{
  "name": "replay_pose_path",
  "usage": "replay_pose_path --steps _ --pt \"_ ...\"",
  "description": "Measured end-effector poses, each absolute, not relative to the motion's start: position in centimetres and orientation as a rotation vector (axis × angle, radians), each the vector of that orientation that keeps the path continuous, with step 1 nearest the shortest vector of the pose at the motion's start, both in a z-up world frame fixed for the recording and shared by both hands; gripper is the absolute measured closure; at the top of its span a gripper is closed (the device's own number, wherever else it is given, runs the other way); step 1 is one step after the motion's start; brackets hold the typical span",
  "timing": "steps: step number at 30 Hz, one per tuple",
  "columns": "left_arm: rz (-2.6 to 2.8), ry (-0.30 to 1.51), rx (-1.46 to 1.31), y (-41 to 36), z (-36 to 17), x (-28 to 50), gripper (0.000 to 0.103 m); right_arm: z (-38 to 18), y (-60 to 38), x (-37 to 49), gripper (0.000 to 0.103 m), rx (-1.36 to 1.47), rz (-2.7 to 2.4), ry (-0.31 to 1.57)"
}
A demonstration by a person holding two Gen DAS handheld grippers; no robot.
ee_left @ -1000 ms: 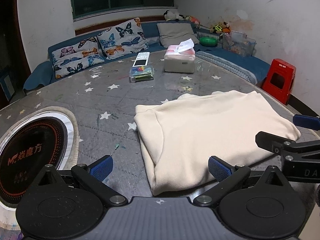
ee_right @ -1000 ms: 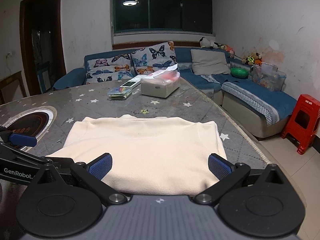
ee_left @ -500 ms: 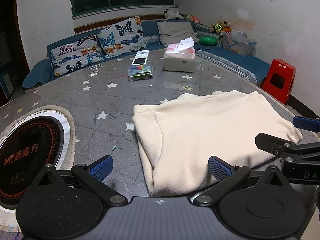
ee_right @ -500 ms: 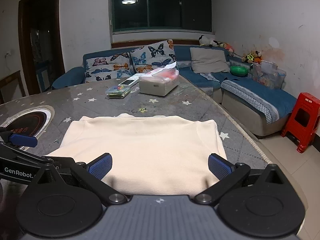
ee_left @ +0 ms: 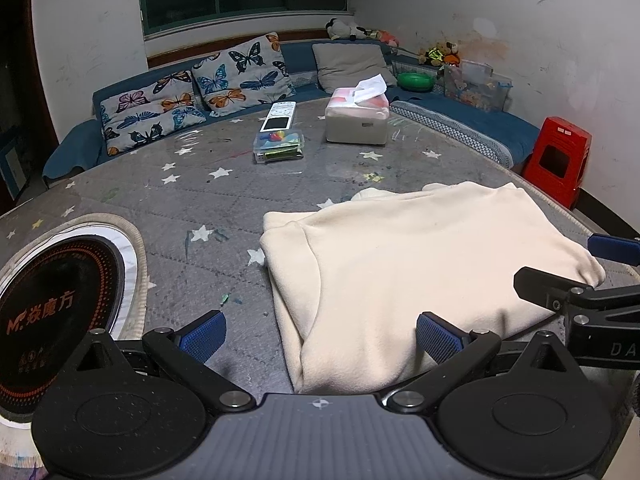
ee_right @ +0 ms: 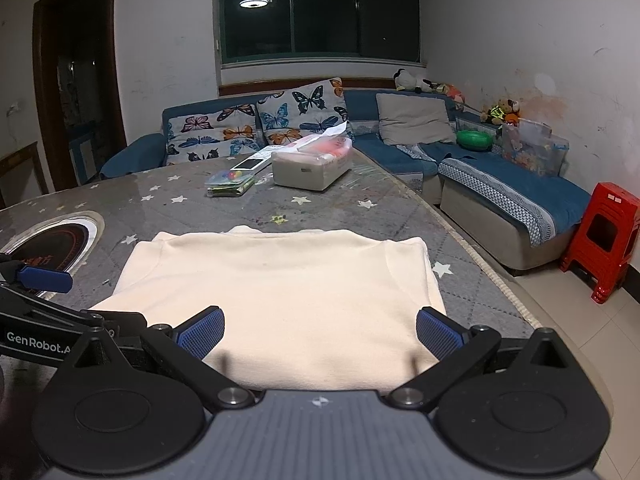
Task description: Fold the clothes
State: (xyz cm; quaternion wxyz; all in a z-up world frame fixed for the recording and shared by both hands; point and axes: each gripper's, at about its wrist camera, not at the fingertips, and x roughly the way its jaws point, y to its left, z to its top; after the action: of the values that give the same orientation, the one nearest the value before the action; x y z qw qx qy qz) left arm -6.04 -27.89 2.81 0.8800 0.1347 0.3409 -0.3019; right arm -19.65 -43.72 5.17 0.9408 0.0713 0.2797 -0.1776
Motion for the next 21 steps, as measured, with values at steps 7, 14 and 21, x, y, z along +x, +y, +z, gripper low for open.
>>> replay_pose_path --steps 7,14,21 --pt "-0.635 0.711 0.282 -27.88 2.8 -6.44 0.0 4.92 -43.78 -20.07 0.0 0.159 -0.366 0.577" --pt "-0.641 0.709 0.283 -27.77 2.81 -6.88 0.0 4.7 -43.78 -20.34 0.0 0.169 -0.37 0.58" --pt "-0.641 0.708 0.283 -27.66 2.8 -7.05 0.0 4.76 -43.69 -20.45 0.0 0.168 -0.367 0.577"
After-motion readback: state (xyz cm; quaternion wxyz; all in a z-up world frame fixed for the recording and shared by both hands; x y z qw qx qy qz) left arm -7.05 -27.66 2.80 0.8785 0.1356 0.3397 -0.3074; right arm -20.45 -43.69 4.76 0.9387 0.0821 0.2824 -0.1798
